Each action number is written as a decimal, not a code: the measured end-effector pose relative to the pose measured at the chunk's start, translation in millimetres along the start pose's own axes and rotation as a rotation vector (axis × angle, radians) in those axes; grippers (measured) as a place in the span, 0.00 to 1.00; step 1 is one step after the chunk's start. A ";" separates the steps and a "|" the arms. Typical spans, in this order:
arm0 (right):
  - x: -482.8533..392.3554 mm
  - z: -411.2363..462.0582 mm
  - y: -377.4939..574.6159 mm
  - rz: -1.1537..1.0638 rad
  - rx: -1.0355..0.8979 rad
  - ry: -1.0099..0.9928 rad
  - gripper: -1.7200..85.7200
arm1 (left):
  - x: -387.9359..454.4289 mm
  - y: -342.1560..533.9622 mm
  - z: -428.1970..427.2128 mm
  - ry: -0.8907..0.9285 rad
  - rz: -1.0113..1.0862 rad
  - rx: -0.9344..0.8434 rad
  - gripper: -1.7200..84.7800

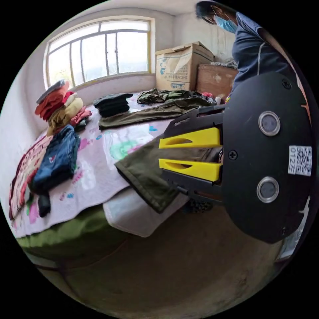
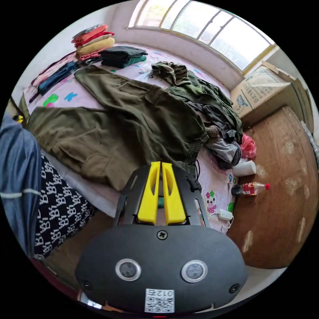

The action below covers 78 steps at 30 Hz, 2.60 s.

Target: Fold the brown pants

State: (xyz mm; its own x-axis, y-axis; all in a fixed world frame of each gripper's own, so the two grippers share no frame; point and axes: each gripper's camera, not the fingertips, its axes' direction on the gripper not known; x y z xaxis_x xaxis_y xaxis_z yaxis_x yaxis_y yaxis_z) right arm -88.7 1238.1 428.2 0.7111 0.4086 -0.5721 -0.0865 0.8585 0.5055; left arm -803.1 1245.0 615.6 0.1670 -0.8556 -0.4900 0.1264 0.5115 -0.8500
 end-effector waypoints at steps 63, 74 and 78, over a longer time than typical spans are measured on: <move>7.6 45.2 -83.7 -0.573 -0.257 -0.438 0.07 | 121.1 79.8 -147.8 0.261 0.042 0.273 0.03; 103.4 156.5 -152.1 -0.480 -0.393 -0.630 0.07 | 272.1 -37.6 -29.3 0.345 0.186 0.164 0.03; 181.7 209.7 -194.4 -0.359 -0.371 -0.728 0.07 | 347.7 -98.8 56.3 0.333 0.204 0.088 0.03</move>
State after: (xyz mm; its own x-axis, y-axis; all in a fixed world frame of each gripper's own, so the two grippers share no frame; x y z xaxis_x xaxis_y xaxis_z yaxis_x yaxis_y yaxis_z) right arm 203.7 1080.4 361.5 0.9948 -0.0940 -0.0399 0.0963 0.9935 0.0613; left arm -702.5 901.5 540.2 -0.1268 -0.7075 -0.6953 0.2092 0.6661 -0.7159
